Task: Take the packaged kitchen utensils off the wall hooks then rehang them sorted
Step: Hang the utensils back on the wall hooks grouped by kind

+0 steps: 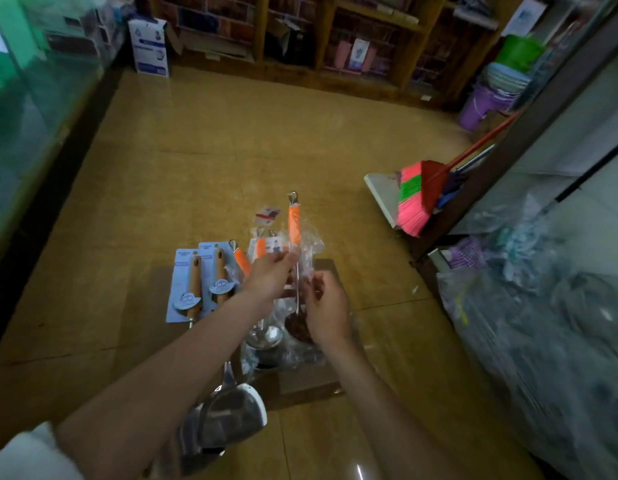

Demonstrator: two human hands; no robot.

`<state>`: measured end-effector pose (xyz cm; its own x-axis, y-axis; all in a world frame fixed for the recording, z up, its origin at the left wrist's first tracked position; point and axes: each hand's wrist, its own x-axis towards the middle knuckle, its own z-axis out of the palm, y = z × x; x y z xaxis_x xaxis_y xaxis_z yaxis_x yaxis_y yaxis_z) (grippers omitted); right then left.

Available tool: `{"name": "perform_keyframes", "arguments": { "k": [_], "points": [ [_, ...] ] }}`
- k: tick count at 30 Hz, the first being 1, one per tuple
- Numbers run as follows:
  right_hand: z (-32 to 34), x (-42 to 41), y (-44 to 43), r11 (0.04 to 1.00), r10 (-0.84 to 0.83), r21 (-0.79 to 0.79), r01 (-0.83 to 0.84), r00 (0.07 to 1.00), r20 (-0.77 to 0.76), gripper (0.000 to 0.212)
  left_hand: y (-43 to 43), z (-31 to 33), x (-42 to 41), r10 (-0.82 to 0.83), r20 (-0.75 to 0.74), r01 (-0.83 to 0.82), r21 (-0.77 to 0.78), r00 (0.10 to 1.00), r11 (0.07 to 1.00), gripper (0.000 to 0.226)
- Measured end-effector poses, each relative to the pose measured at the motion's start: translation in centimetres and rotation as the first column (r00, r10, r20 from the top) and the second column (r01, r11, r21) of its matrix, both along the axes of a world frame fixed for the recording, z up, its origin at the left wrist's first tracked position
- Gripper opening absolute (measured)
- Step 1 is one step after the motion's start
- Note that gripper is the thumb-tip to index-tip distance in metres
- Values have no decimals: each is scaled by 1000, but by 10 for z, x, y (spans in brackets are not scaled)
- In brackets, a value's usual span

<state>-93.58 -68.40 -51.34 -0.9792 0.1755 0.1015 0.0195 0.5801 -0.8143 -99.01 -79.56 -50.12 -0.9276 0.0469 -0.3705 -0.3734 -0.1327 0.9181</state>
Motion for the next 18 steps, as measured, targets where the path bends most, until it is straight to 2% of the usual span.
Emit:
{"name": "perform_keyframes", "arguments": {
  "k": [2, 7, 10, 13, 16, 18],
  "points": [
    [17, 9, 16, 999, -31, -19, 31, 999, -25, 8, 19, 23, -4, -30, -50, 33, 51, 998, 998, 27],
    [71, 38, 73, 991, -130, -18, 129, 974, -183, 14, 86, 88, 6, -144, -159, 153, 45, 977, 987, 12],
    [99, 70, 118, 977, -208, -15, 211, 946, -247, 8, 139, 128, 31, -261, -244, 269, 2, 934, 963, 16],
    [130, 116, 167, 950, -312, -97, 297, 907, -281, 4, 193, 168, 71, -307, -334, 315, -29, 891, 949, 9],
    [157, 172, 222, 923, -373, -187, 337, 901, -220, 21, 252, 216, 116, -332, -429, 354, -31, 840, 935, 9],
    [173, 215, 260, 917, -383, -180, 356, 911, -152, 22, 293, 248, 153, -356, -495, 404, -11, 793, 915, 12]
  ]
}}
